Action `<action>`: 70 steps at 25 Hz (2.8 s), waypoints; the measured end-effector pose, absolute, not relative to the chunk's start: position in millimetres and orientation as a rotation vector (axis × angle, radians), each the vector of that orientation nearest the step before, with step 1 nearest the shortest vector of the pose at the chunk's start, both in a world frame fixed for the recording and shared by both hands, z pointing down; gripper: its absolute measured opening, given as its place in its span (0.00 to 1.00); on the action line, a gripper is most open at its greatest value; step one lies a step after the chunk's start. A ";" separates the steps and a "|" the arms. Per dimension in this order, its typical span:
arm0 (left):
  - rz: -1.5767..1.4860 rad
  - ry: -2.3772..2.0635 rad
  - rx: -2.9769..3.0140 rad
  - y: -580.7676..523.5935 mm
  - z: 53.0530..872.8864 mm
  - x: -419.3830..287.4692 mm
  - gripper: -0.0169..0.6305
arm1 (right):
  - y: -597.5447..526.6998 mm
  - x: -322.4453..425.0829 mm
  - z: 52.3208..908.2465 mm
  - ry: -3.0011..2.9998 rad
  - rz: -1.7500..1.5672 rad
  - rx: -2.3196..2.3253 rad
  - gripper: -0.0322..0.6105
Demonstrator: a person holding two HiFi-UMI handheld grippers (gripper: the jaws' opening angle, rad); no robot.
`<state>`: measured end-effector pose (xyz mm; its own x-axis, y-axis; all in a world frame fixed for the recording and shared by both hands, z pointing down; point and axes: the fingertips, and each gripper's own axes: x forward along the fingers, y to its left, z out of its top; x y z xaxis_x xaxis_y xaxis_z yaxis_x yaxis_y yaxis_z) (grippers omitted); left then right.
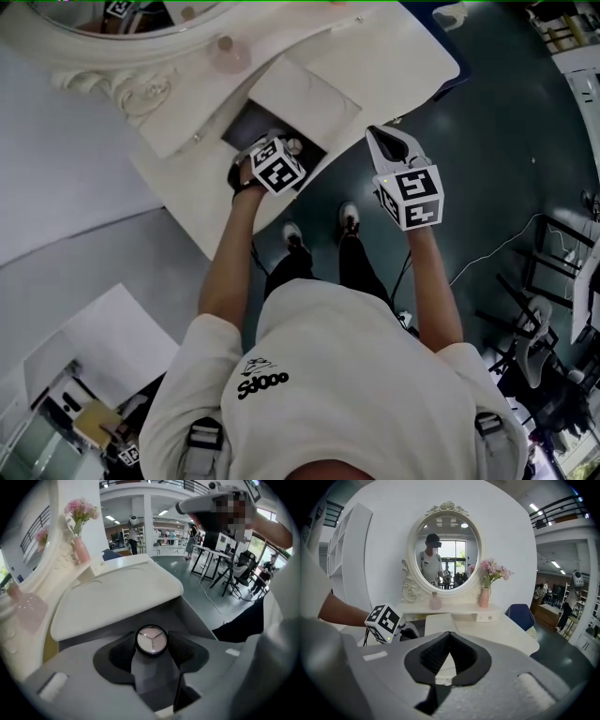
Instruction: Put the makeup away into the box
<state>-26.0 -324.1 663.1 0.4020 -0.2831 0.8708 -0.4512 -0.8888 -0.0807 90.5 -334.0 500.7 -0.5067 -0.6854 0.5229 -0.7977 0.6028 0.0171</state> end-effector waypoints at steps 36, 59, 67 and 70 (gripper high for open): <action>0.649 -1.392 2.599 -355.3 448.5 -95.6 0.05 | -358.3 52.7 382.0 -2.542 -0.063 1.051 0.05; 0.207 -1.680 2.841 -329.0 260.8 -121.7 0.05 | -356.0 -12.7 261.4 -2.725 -0.435 0.971 0.05; 0.277 -1.752 2.851 -325.2 255.0 -124.1 0.05 | -353.1 -15.4 258.3 -2.721 -0.454 0.964 0.05; 0.297 -1.764 2.856 -323.0 252.1 -124.4 0.05 | -351.6 -15.6 259.9 -2.719 -0.449 0.965 0.05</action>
<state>-124.4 -323.0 252.1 0.4437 -0.8957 0.0289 -0.8559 -0.4331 -0.2825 -15.6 -351.6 259.9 -0.7599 -0.6416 0.1041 -0.5740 0.7376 0.3556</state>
